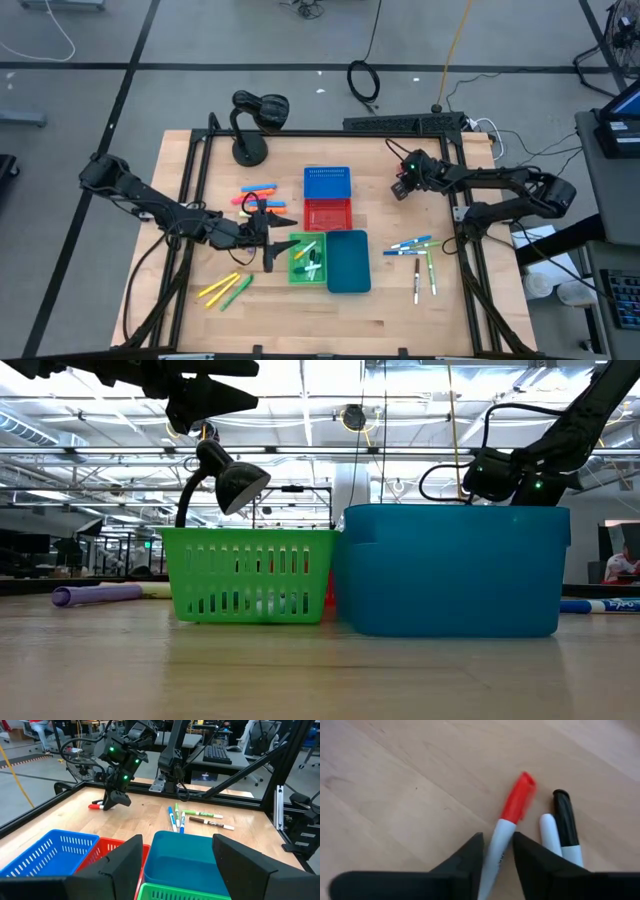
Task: Pick & Place Markers
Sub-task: Put the small red highlighter pen into the green bin
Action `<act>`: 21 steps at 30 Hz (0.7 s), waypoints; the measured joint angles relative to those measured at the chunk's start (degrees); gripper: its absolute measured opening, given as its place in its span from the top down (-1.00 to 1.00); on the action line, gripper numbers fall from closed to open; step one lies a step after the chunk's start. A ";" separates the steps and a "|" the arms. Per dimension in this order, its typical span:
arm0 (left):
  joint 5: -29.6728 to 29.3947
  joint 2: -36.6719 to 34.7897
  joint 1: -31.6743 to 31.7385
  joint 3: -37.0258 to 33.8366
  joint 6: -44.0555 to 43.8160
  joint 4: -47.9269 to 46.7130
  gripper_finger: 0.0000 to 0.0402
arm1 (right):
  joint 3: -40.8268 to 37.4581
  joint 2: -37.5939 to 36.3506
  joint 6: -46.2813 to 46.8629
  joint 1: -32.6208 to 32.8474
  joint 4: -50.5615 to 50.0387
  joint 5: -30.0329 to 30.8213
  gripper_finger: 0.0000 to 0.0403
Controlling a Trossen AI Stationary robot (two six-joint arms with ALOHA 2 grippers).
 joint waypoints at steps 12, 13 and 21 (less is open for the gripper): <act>0.02 0.04 0.01 0.00 -1.80 -2.09 -0.22 | -5.12 -0.20 -5.89 -0.11 13.02 -5.48 0.90; 0.02 0.04 0.00 0.00 -1.81 -2.09 -0.22 | -5.51 -0.41 -6.29 -0.07 14.15 -7.39 0.90; 0.02 0.04 0.12 0.00 -1.40 -2.04 -0.22 | -5.70 -6.96 -6.91 5.32 17.16 -15.16 0.91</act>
